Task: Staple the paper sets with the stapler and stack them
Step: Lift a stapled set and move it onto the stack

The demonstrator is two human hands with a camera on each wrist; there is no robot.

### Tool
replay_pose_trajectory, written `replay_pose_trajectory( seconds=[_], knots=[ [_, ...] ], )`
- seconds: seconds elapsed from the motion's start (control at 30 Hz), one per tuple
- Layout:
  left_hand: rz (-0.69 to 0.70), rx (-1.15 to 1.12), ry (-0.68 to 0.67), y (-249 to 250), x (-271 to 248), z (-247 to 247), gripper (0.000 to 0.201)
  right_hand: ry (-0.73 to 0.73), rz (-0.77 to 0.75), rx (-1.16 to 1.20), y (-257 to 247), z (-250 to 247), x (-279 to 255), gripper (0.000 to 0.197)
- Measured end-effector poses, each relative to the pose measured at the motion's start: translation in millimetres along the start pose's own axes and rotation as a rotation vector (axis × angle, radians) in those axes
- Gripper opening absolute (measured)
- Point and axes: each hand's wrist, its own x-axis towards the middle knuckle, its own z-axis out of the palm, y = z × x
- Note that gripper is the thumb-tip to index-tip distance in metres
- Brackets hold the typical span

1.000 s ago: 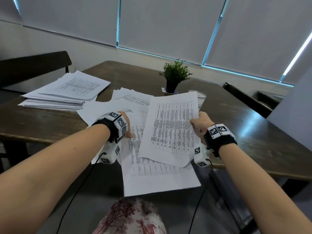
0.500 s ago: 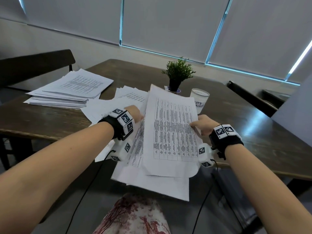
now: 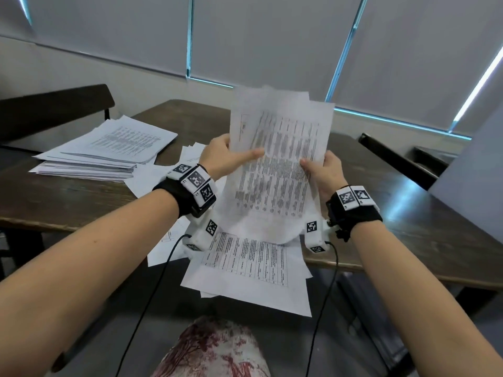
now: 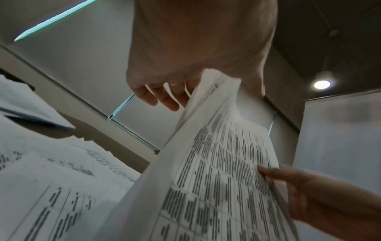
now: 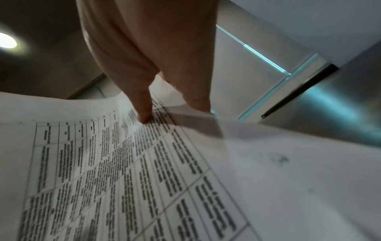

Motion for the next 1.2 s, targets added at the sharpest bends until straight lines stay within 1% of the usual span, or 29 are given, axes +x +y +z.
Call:
replay_pose_trajectory(
  seconds=[0.03, 0.1, 0.17, 0.27, 0.3, 0.33, 0.37, 0.4, 0.43, 0.47, 0.53, 0.57, 0.63, 0.67, 0.7, 0.77, 0.8, 0.83, 0.87, 0.93, 1.0, 1.1, 1.2],
  knots=[
    [0.018, -0.025, 0.058, -3.3, 2.3, 2.0, 0.059, -0.016, -0.039, 0.031, -4.8, 2.8, -0.8, 0.024],
    [0.022, -0.047, 0.23, -2.3, 6.5, 3.7, 0.042, -0.038, -0.033, 0.036, -9.4, 6.4, -1.2, 0.042],
    [0.047, -0.059, 0.362, 3.6, 10.2, 0.6, 0.036, -0.103, 0.035, -0.021, -8.6, 5.9, -3.4, 0.058],
    [0.073, -0.065, 0.475, 5.6, 17.9, -6.7, 0.036, -0.272, 0.168, -0.206, 6.6, -1.5, -8.9, 0.076],
    [0.065, -0.07, 0.505, 3.7, 20.6, -9.3, 0.037, -0.322, 0.185, -0.248, 15.2, -3.9, -8.3, 0.075],
    [0.055, -0.079, 0.526, 2.2, 21.8, -11.9, 0.037, -0.367, 0.181, -0.262, 18.1, -3.9, -14.1, 0.06],
    [0.047, -0.086, 0.543, 0.3, 23.2, -13.5, 0.038, -0.399, 0.165, -0.264, 21.4, -3.3, -17.4, 0.041],
    [0.042, -0.093, 0.549, -1.9, 24.3, -14.5, 0.038, -0.398, 0.162, -0.271, 23.4, -1.9, -19.5, 0.025],
    [0.038, -0.099, 0.539, -5.5, 26.0, -14.7, 0.037, -0.386, 0.165, -0.264, 21.7, -0.6, -23.5, 0.015],
    [0.023, -0.099, 0.517, -7.8, 26.9, -14.9, 0.036, -0.364, 0.197, -0.255, 18.4, 0.5, -27.2, 0.011],
    [-0.038, -0.06, 0.453, -16.5, 28.3, -16.0, 0.033, -0.318, 0.247, -0.26, 17.3, -2.7, -24.8, 0.016],
    [-0.07, -0.036, 0.417, -23.4, 29.3, -17.3, 0.03, -0.288, 0.245, -0.296, 17.2, -7.4, -21.4, 0.017],
    [-0.126, 0.029, 0.314, -38.2, 28.5, -22.6, 0.017, -0.223, 0.187, -0.422, 21.2, -19.1, -13.0, 0.02],
    [-0.15, 0.131, 0.24, -46.3, 25.8, -25.7, 0.02, -0.189, 0.172, -0.454, 22.8, -25.8, -10.6, 0.02],
    [-0.171, 0.281, 0.145, -53.9, 22.3, -28.3, 0.023, -0.152, 0.19, -0.451, 23.4, -30.8, -11.2, 0.019],
    [-0.229, 0.589, -0.081, -62.8, 11.0, -30.5, 0.016, -0.058, 0.205, -0.459, 26.8, -41.4, -12.5, 0.015],
    [-0.24, 0.716, -0.185, -65.1, 4.3, -29.2, 0.018, -0.007, 0.199, -0.469, 28.1, -45.4, -15.2, 0.015],
    [-0.244, 0.82, -0.271, -67.3, -1.1, -26.5, 0.026, 0.031, 0.194, -0.474, 29.4, -48.4, -17.5, 0.016],
    [-0.242, 0.879, -0.328, -67.0, -7.8, -22.3, 0.034, 0.062, 0.189, -0.457, 32.3, -50.9, -19.0, 0.017],
    [-0.244, 0.916, -0.393, -66.1, -17.3, -9.2, 0.05, 0.102, 0.189, -0.423, 35.8, -52.8, -22.0, 0.018],
    [-0.259, 0.961, -0.427, -63.5, -24.5, 5.2, 0.062, 0.117, 0.186, -0.41, 36.0, -52.7, -26.5, 0.02],
    [-0.277, 1.015, -0.443, -62.0, -23.6, 21.7, 0.068, 0.112, 0.179, -0.376, 35.8, -51.1, -34.2, 0.026],
    [-0.298, 1.004, -0.448, -60.1, -20.7, 27.3, 0.067, 0.127, 0.185, -0.333, 35.3, -48.2, -41.8, 0.029]
  ],
)
